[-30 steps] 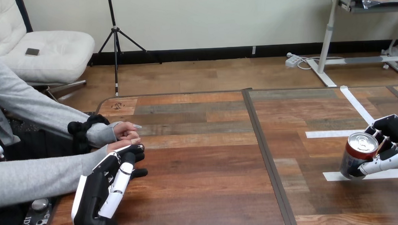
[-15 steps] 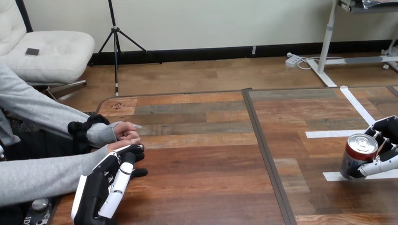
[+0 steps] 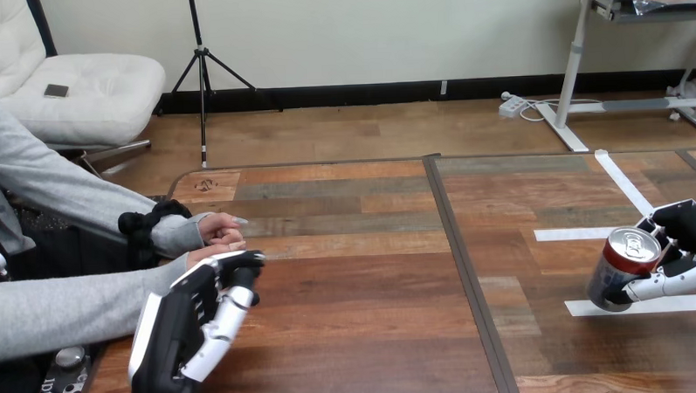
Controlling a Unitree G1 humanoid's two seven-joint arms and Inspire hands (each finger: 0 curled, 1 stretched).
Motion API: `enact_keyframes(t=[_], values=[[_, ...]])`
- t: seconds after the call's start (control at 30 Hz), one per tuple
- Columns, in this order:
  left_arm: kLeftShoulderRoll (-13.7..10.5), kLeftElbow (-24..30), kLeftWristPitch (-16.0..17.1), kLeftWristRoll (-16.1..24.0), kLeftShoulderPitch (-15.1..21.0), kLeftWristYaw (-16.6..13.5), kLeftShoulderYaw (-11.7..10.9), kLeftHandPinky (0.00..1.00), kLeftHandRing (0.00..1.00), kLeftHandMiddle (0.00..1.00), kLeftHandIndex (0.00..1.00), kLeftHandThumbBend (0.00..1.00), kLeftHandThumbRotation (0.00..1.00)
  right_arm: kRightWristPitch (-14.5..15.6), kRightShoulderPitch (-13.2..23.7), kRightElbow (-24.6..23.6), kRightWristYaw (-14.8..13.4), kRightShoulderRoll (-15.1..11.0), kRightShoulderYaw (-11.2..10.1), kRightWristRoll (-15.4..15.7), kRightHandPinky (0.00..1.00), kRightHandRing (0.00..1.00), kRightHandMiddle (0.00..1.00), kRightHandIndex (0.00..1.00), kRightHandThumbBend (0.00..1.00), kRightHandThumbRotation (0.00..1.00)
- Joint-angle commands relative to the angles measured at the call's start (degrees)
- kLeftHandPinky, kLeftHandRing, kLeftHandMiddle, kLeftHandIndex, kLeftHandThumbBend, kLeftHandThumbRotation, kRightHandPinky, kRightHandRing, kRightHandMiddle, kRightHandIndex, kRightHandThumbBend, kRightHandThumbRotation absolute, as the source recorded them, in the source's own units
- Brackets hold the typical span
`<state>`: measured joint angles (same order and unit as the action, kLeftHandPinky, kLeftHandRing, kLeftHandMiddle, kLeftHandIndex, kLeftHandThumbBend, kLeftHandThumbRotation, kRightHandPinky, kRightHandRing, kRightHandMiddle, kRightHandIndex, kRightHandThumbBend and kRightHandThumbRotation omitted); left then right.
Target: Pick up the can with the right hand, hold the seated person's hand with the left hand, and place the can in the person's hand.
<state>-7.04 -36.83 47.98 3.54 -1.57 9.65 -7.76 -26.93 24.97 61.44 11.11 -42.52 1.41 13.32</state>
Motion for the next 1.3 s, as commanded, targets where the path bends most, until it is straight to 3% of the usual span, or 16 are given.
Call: enact_keyframes(t=[0.0,0.17,0.2,0.3,0.4,0.43,0.6,0.93,1.13,1.27], values=[[-4.33,3.57,3.69,6.53,3.95,-4.8,-0.38,0.56,0.69,0.69,0.61,0.4,0.47,-0.9,3.27,-0.76,-0.14,1.23,-1.5,-1.85,0.23,0.28,0.35,0.43,0.81,0.0],[-6.29,8.06,3.42,12.85,3.57,-9.56,-1.21,0.56,0.68,0.68,0.62,0.52,0.36,-1.22,3.3,-0.58,0.02,1.61,-1.6,-2.24,0.22,0.28,0.34,0.43,0.83,0.0],[-6.69,9.34,2.86,14.15,3.37,-10.46,-1.33,0.56,0.68,0.69,0.63,0.58,0.35,-1.45,3.28,-0.55,0.2,1.67,-1.67,-2.41,0.23,0.29,0.35,0.43,0.83,0.0],[-7.92,13.94,-0.12,18.4,2.62,-12.97,-1.82,0.55,0.67,0.69,0.64,0.66,0.35,-1.87,3.26,-0.36,0.71,1.98,-1.97,-3.06,0.24,0.29,0.35,0.43,0.83,0.0],[-8.53,16.69,-2.2,20.64,2.21,-14.63,-2.05,0.54,0.67,0.7,0.65,0.73,0.36,-1.79,3.29,-0.31,0.6,2.14,-1.93,-3.11,0.24,0.29,0.35,0.43,0.83,0.0],[-8.68,17.62,-2.91,21.26,2.11,-15.17,-2.17,0.54,0.68,0.71,0.67,0.82,0.38,-1.68,3.32,-0.32,0.4,2.17,-1.84,-2.97,0.24,0.29,0.35,0.43,0.83,0.0],[-9.83,22.49,-5.9,25.22,1.88,-17.88,-2.98,0.53,0.69,0.74,0.7,0.94,0.39,-1.72,3.47,-0.48,0.12,2.3,-1.42,-2.54,0.23,0.28,0.34,0.43,0.84,0.0],[-14.04,25.15,-7.36,33.55,2.79,-24.71,-3.43,0.54,0.74,0.79,0.77,1.0,0.41,-2.32,3.76,-0.66,0.57,2.6,-1.51,-2.78,0.2,0.25,0.31,0.42,0.85,0.0],[-16.81,25.82,-10.04,38.96,3.62,-29.95,-3.24,0.58,0.76,0.79,0.78,1.0,0.47,-2.07,4.14,-0.29,0.68,2.64,-1.47,-2.69,0.2,0.25,0.32,0.42,0.85,0.0],[-18.93,26.02,-12.18,41.08,4.24,-31.71,-2.9,0.6,0.77,0.8,0.79,1.0,0.49,-2.11,4.23,-0.21,0.46,2.74,-1.47,-2.62,0.22,0.27,0.33,0.42,0.84,0.0]])
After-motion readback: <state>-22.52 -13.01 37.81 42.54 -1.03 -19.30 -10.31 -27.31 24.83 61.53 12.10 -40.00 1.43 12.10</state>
